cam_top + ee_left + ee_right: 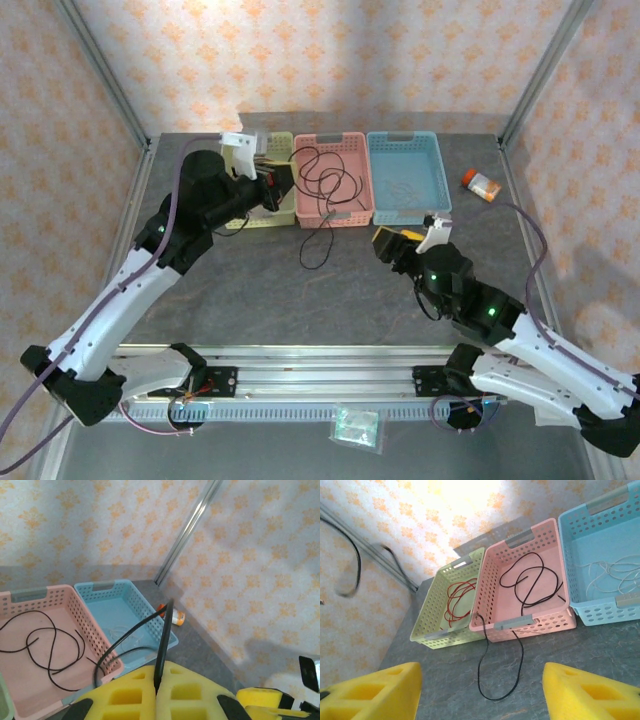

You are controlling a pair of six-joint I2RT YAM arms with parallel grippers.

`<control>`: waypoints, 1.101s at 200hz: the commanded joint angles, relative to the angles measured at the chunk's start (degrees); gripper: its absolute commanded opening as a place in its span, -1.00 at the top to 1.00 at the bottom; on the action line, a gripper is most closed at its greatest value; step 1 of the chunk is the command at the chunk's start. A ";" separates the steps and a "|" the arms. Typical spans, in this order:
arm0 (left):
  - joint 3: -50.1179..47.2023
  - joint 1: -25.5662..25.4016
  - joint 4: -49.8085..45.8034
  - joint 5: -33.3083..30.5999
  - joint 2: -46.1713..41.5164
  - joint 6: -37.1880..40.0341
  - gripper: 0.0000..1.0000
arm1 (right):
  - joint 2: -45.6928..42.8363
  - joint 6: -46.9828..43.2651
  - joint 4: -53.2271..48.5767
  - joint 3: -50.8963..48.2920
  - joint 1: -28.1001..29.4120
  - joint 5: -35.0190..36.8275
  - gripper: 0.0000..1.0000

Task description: Untangle the cables

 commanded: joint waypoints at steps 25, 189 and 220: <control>11.75 -1.83 -9.79 1.05 5.18 3.62 1.00 | 0.35 -5.90 14.91 -9.08 -0.39 -4.54 -0.40; 32.10 -1.13 -9.22 -27.31 38.32 3.76 1.00 | 10.81 11.01 -7.88 -3.19 -2.84 11.97 -1.00; 37.77 0.49 -9.57 -26.67 47.76 3.19 1.00 | 9.21 9.72 -7.11 -4.09 -2.85 9.12 -1.00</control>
